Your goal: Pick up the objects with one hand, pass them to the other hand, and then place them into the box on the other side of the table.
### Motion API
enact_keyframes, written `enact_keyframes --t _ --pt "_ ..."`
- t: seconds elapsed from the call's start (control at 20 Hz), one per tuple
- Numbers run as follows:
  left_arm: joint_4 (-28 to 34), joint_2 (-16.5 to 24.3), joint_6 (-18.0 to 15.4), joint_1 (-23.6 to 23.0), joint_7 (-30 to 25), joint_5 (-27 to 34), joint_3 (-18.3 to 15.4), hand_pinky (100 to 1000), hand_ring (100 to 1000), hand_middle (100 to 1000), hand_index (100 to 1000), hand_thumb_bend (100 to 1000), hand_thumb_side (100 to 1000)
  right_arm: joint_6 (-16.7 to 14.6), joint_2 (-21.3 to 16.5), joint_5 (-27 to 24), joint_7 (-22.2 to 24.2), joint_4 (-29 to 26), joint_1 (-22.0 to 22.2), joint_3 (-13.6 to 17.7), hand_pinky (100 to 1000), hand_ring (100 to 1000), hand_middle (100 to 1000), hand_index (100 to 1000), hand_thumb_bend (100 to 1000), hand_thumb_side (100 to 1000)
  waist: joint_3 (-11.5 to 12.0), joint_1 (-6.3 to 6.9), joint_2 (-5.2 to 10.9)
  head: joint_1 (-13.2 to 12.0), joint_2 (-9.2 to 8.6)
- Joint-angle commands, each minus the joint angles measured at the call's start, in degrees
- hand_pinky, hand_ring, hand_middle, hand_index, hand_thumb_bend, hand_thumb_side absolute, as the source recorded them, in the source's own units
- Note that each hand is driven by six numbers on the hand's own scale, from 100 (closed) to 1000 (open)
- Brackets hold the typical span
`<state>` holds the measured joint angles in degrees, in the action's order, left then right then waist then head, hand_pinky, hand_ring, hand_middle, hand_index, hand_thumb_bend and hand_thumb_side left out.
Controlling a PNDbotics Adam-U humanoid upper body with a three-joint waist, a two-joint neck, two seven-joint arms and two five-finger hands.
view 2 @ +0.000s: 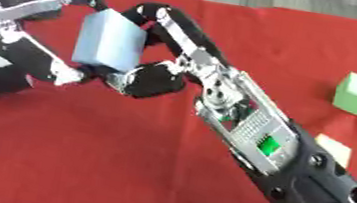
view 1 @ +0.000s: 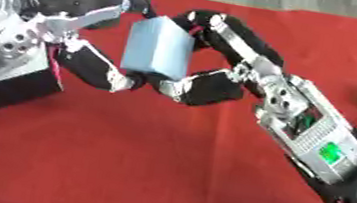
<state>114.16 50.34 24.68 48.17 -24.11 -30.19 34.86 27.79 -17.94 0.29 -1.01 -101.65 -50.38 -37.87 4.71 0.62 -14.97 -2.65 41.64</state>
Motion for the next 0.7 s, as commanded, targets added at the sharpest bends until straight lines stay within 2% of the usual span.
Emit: enact_keyframes --t 0.05,0.15,0.2,0.7 --pt "0.43 1.54 0.09 0.72 1.70 1.66 -0.84 812 818 698 728 249 232 -0.04 -0.19 0.26 0.08 0.04 -0.70 0.02 772 586 508 541 100 100 0.08 0.29 1.73 -0.19 -0.58" --pt "0.43 1.48 0.65 0.66 2.62 2.75 -0.82 788 761 596 630 160 133 -0.09 -0.17 0.16 0.05 0.12 -0.72 0.05 772 587 509 542 100 100 0.04 0.27 1.68 -0.20 -0.62" --pt "0.43 1.44 1.07 0.62 3.12 3.30 -0.85 775 740 570 581 121 113 -0.08 -0.16 0.12 0.04 0.15 -0.72 0.08 772 588 510 543 100 100 0.03 0.25 1.65 -0.21 -0.64" --pt "0.43 1.81 3.49 0.13 5.64 4.60 -0.75 740 681 491 464 100 139 -0.10 -0.21 0.17 -0.01 0.50 -0.68 0.09 774 596 519 553 100 100 -0.07 0.20 1.56 -0.40 -0.53"
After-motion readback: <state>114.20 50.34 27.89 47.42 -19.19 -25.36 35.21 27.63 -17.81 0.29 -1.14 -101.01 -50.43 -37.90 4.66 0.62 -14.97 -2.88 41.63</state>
